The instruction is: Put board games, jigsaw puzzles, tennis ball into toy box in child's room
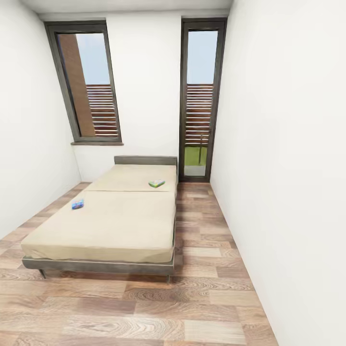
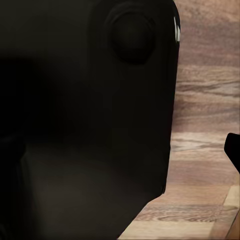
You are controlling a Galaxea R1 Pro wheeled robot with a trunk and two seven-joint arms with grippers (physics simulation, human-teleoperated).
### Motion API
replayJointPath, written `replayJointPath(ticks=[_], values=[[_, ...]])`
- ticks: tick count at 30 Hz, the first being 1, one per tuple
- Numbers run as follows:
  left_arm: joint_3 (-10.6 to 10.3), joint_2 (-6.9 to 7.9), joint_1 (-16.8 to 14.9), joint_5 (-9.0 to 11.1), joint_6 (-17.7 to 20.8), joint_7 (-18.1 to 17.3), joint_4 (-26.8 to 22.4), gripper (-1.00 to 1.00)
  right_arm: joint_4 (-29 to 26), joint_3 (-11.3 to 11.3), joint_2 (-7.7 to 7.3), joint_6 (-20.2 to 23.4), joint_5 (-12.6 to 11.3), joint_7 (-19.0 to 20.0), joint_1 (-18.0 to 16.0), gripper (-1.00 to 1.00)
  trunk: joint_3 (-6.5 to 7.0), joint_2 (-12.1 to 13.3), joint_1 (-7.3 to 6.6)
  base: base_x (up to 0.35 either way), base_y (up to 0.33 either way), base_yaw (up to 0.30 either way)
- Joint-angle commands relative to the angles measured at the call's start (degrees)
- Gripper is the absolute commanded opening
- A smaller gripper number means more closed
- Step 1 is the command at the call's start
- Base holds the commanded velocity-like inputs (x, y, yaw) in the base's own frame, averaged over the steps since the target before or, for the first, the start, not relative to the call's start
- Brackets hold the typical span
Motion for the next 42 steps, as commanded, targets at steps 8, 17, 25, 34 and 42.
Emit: replayJointPath(ticks=[8,17,25,34,42], values=[[0.2,-0.34,-0.1,0.0,-0.2,-0.1,0.1,1.0,0.0,0.0,0.0,-0.1,-0.4,-0.1,-0.1,1.0,-0.03,0.0,0.0,0.0,0.0,0.0],[0.5,-0.93,-0.1,0.1,-0.3,-0.1,0.1,1.0,0.0,0.1,2.18,-0.3,-0.3,-0.1,-0.1,1.0,-0.03,0.0,0.0,0.0,0.0,0.0],[0.5,-0.96,-0.1,0.0,-0.2,-0.1,0.1,1.0,0.0,0.3,2.46,-0.3,0.2,0.0,-0.1,1.0,-0.03,0.0,0.0,0.0,0.0,0.0],[0.3,-0.97,-0.1,0.0,-0.2,-0.1,0.1,1.0,0.0,0.0,2.47,-0.3,-0.5,-0.1,-0.1,1.0,-0.03,0.0,0.0,0.0,0.0,0.001],[0.2,-0.99,-0.1,-0.1,-0.2,-0.1,0.1,1.0,0.0,0.0,2.56,-0.3,-0.5,-0.1,-0.1,1.0,-0.03,0.0,0.0,0.0,0.0,0.142]])
